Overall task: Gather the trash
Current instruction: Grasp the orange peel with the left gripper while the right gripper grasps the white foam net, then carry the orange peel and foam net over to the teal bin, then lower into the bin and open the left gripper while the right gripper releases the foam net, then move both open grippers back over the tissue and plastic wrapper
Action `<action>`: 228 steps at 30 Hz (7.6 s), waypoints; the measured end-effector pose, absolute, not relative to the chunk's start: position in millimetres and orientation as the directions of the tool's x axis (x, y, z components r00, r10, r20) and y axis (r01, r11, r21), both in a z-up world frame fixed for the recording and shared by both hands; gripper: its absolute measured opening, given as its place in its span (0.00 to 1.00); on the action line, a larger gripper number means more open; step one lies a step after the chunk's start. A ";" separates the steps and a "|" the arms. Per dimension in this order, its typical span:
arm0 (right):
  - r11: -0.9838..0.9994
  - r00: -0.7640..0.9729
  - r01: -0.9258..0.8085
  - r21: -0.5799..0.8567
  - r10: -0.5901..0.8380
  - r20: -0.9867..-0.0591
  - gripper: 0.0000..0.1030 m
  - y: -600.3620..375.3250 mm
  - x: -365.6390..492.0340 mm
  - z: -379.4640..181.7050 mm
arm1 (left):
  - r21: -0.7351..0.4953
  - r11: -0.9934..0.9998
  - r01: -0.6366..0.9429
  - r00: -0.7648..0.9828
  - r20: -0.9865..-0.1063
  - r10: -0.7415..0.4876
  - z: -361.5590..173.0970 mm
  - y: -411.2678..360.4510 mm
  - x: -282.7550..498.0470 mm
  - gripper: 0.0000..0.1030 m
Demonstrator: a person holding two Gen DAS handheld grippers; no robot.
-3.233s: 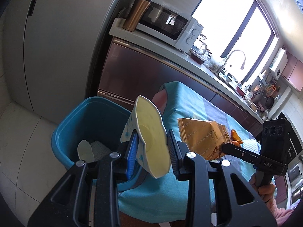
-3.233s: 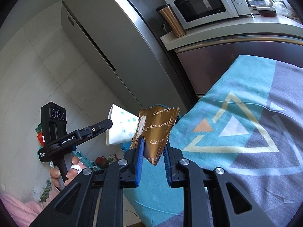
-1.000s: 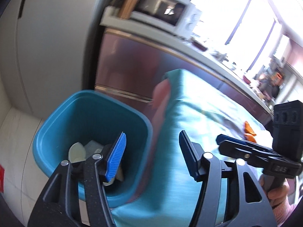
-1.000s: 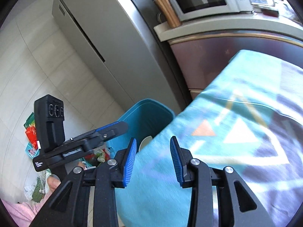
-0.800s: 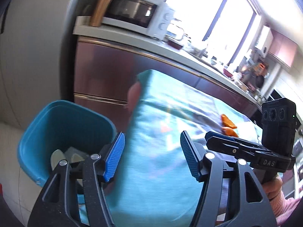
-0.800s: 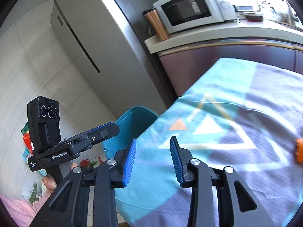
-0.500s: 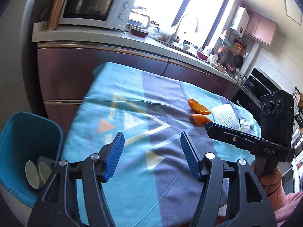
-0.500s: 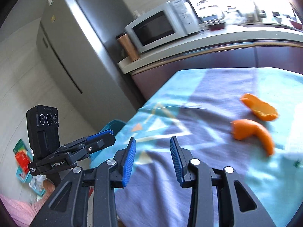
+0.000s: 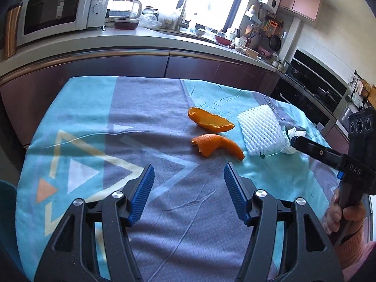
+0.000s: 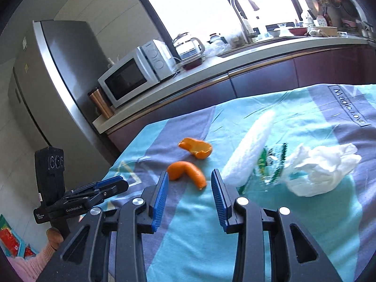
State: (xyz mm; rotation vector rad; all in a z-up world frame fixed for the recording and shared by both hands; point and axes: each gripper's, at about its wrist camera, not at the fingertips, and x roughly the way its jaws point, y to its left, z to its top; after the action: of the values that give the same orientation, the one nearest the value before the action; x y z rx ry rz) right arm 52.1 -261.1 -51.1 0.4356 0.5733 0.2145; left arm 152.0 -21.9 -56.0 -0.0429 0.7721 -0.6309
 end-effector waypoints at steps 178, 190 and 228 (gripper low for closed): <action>0.605 0.293 -0.599 0.525 0.775 -0.559 0.04 64.6 142.5 -52.9 | -0.159 0.966 -0.204 0.715 -0.698 0.036 -71.6 292.9 90.2 0.16; 0.642 0.261 -0.583 0.497 0.728 -0.634 0.04 93.9 158.0 -71.9 | -0.138 0.959 -0.248 0.666 -0.743 0.066 -100.7 300.1 113.6 0.17; 0.653 0.389 -0.589 0.475 0.745 -0.542 0.21 10.1 121.5 -38.8 | -0.251 0.966 0.055 0.787 -0.585 -0.197 -56.2 223.7 93.5 0.47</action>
State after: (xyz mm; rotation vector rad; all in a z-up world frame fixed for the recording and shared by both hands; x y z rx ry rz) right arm 121.5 10.1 -38.8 0.2185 0.8032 0.8569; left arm 93.5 223.7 -56.2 -0.2267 0.6528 -0.1368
